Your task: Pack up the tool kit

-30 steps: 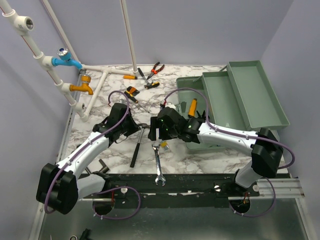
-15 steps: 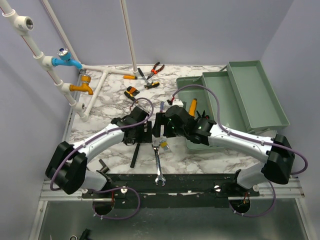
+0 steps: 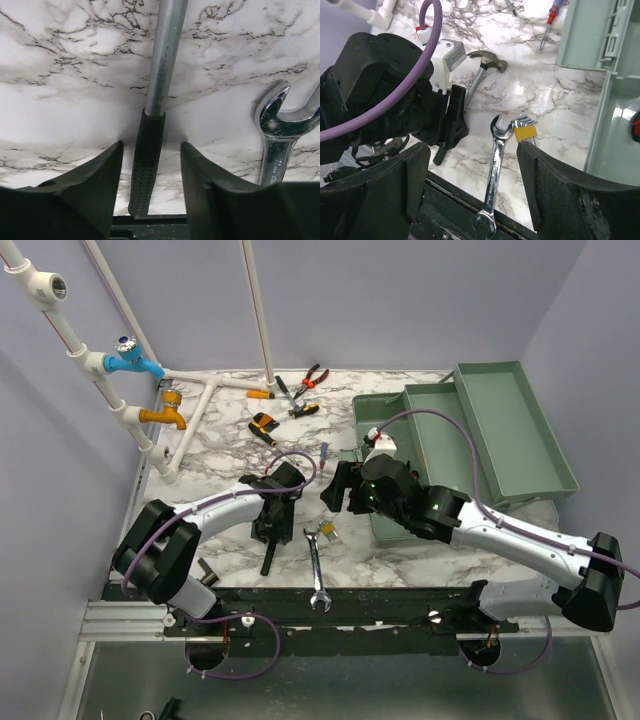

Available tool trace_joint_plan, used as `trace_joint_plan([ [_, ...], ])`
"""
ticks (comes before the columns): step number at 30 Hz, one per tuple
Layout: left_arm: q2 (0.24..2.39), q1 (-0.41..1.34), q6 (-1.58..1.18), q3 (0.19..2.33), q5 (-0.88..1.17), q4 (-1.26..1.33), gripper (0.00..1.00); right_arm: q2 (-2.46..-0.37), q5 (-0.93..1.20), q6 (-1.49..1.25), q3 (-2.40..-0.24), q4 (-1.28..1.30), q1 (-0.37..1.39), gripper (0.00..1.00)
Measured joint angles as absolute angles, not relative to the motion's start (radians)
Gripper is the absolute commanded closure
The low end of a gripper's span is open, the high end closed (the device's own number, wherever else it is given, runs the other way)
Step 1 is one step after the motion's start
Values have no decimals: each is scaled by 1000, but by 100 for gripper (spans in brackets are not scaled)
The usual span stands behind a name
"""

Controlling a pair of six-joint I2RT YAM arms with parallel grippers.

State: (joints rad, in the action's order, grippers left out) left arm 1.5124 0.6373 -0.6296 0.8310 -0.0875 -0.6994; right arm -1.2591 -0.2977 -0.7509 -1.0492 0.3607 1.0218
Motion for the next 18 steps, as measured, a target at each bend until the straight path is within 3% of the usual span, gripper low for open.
trace_joint_plan([
  [4, 1513, 648, -640, 831, -95, -704, 56, -1217, -321, -745, -1032, 361, 1022, 22],
  [6, 1522, 657, -640, 839, -102, -713, 63, -1205, -327, -743, -1028, 361, 1022, 22],
  [7, 1531, 662, -640, 848, -106, -722, 72, -1198, -328, -743, -1025, 360, 1022, 22],
  [8, 1549, 667, -642, 867, -113, -737, 95, -1191, -328, -743, -1021, 360, 1022, 22],
  [9, 1563, 674, -642, 880, -114, -745, 100, -1185, -328, -744, -1016, 359, 1022, 23],
  [18, 1618, 714, -656, 937, -149, -789, 100, -1095, -325, -750, -937, 357, 1022, 23],
])
